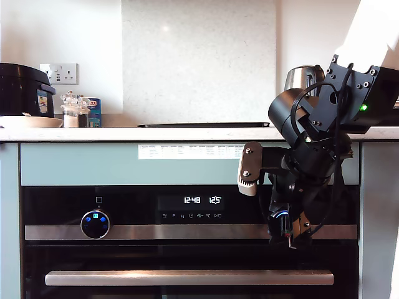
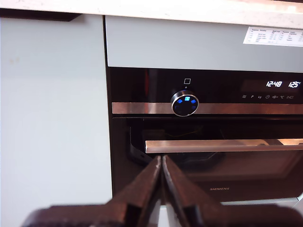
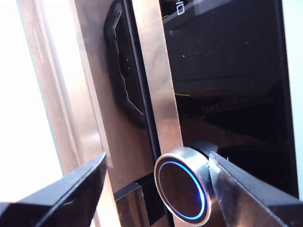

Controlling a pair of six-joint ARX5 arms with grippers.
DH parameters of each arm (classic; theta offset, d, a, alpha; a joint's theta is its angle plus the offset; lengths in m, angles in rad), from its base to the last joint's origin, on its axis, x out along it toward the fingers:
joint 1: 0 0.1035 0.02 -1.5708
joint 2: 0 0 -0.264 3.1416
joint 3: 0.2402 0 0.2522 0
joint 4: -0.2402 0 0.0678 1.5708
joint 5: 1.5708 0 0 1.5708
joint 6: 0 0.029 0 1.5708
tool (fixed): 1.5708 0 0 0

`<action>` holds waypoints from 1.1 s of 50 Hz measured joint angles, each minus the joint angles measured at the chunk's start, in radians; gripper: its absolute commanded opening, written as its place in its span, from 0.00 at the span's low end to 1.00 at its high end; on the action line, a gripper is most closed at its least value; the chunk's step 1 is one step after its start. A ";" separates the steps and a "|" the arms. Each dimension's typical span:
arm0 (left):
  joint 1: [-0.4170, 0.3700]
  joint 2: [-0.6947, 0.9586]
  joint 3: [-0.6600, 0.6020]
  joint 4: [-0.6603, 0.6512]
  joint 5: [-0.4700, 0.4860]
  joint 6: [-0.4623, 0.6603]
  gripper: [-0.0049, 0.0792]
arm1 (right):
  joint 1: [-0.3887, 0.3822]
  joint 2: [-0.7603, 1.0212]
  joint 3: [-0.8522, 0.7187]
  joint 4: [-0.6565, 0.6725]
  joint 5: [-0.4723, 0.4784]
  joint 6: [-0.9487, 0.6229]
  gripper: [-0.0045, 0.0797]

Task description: Switch the oven temperature to 140 degrees by turning the right rotary switch until the correct number is selected

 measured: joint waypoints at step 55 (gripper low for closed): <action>0.000 0.000 0.000 0.000 0.000 0.000 0.03 | -0.018 -0.019 0.011 -0.061 0.072 0.001 0.79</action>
